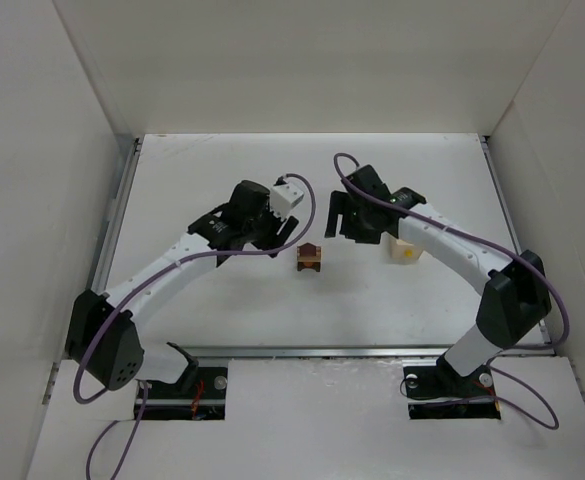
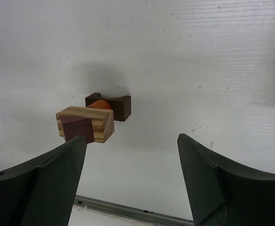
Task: Build the wood block tower
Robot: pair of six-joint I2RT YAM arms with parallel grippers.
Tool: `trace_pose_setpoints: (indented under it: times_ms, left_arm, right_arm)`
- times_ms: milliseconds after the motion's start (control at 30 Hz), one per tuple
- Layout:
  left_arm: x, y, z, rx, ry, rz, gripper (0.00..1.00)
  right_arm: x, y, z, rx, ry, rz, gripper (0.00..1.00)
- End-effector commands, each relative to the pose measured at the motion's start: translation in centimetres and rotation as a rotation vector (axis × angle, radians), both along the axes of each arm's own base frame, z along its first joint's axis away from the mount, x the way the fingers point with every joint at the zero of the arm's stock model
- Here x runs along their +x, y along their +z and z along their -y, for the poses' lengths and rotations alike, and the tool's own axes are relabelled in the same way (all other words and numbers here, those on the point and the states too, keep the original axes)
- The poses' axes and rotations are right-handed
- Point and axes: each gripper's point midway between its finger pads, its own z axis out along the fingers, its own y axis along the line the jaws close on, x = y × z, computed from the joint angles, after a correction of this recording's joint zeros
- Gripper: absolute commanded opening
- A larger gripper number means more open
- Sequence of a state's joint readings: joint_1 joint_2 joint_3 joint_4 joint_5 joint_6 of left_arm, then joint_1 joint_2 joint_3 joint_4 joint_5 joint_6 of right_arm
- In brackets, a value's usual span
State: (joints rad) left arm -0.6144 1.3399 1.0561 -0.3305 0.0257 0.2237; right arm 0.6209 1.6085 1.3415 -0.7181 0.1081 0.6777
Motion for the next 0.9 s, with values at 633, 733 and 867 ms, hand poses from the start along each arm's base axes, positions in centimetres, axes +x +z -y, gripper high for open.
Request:
trace_pose_setpoints:
  times_ms: [633,733,867]
  left_arm:
    - [0.2,-0.4,5.2,-0.056,-0.108,-0.052,0.58]
    - [0.3,-1.2,5.2,-0.044,-0.094,-0.068,0.58]
    - [0.7,-1.4,5.1,-0.035,-0.081,-0.059,0.58]
  right_arm:
    - [-0.5,0.9,3.1,0.006,-0.069,0.025,0.84]
    - [-0.5,1.0,3.1,0.011,-0.069,0.033,0.84]
    - [-0.7,0.7,3.2,0.006,-0.069,0.025,0.84]
